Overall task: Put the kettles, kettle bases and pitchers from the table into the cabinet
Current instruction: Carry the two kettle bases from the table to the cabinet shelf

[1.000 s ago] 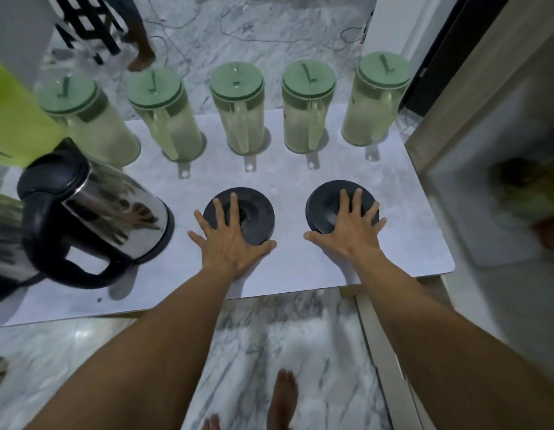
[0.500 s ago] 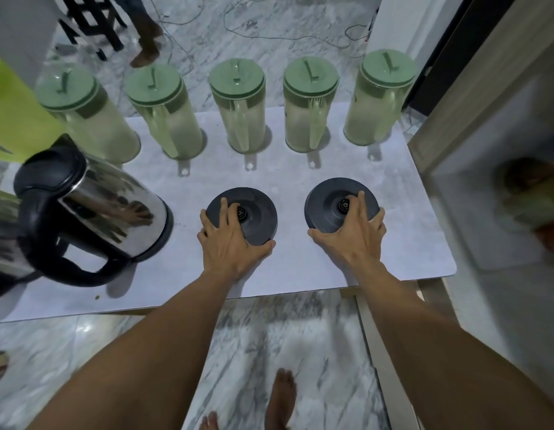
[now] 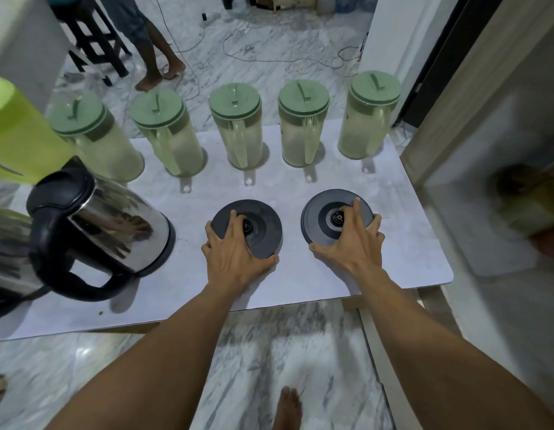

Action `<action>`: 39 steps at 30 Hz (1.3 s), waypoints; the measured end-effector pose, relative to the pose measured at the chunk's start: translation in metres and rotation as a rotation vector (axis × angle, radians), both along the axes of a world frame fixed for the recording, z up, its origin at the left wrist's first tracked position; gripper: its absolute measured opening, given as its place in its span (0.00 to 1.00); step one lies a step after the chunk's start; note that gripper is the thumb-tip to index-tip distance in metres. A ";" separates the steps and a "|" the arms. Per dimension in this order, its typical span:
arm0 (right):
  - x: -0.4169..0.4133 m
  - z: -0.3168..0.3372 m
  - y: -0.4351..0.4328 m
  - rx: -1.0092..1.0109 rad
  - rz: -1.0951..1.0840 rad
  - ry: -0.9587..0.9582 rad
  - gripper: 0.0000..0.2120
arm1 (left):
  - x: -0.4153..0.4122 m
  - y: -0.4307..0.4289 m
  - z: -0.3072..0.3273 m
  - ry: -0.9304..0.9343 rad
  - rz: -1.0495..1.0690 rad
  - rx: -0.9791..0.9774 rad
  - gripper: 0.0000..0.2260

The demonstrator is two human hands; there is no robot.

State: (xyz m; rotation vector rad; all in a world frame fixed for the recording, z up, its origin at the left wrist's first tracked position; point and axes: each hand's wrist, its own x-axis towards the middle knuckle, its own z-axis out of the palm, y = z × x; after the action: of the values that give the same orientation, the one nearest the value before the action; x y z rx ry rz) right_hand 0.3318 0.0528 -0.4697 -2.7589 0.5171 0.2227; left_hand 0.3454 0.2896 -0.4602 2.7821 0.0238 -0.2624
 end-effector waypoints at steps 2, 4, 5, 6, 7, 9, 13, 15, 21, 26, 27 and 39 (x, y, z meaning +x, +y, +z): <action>-0.001 -0.004 0.001 0.005 -0.001 -0.003 0.52 | -0.002 0.001 -0.002 -0.009 -0.006 0.012 0.52; -0.005 -0.009 0.003 0.041 -0.016 -0.040 0.51 | -0.003 0.002 -0.004 -0.015 -0.004 0.007 0.52; -0.009 -0.012 0.004 0.080 -0.036 -0.070 0.50 | -0.004 0.003 -0.004 -0.015 0.003 0.003 0.52; -0.012 -0.014 0.003 0.122 -0.064 -0.095 0.51 | -0.004 0.003 -0.004 -0.015 0.006 0.006 0.52; -0.015 -0.015 0.002 0.151 -0.082 -0.101 0.53 | -0.005 0.003 -0.004 -0.011 0.007 0.013 0.52; -0.018 -0.016 -0.001 0.139 -0.061 -0.069 0.56 | -0.005 0.003 -0.005 -0.003 0.002 0.024 0.52; -0.014 -0.018 0.000 0.101 -0.024 -0.006 0.53 | -0.005 0.001 -0.009 0.000 -0.006 0.023 0.51; -0.013 -0.018 0.003 0.111 -0.024 -0.038 0.51 | -0.007 0.001 -0.010 0.009 -0.006 0.023 0.50; -0.010 -0.012 0.001 0.055 0.039 -0.134 0.50 | -0.009 0.001 -0.011 0.007 -0.001 0.001 0.51; -0.008 -0.007 0.002 0.026 0.045 -0.117 0.50 | -0.010 0.002 -0.010 0.006 0.005 0.007 0.51; -0.007 -0.005 0.002 0.035 0.039 -0.116 0.50 | -0.011 0.003 -0.009 0.002 0.005 0.007 0.50; -0.004 0.018 0.003 0.171 -0.016 -0.087 0.48 | -0.006 0.011 0.010 -0.030 -0.001 -0.020 0.49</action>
State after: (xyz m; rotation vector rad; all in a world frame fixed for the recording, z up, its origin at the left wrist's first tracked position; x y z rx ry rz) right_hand 0.3276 0.0556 -0.4519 -2.5846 0.4742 0.1359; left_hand 0.3396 0.3005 -0.4506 2.7658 0.0129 -0.2198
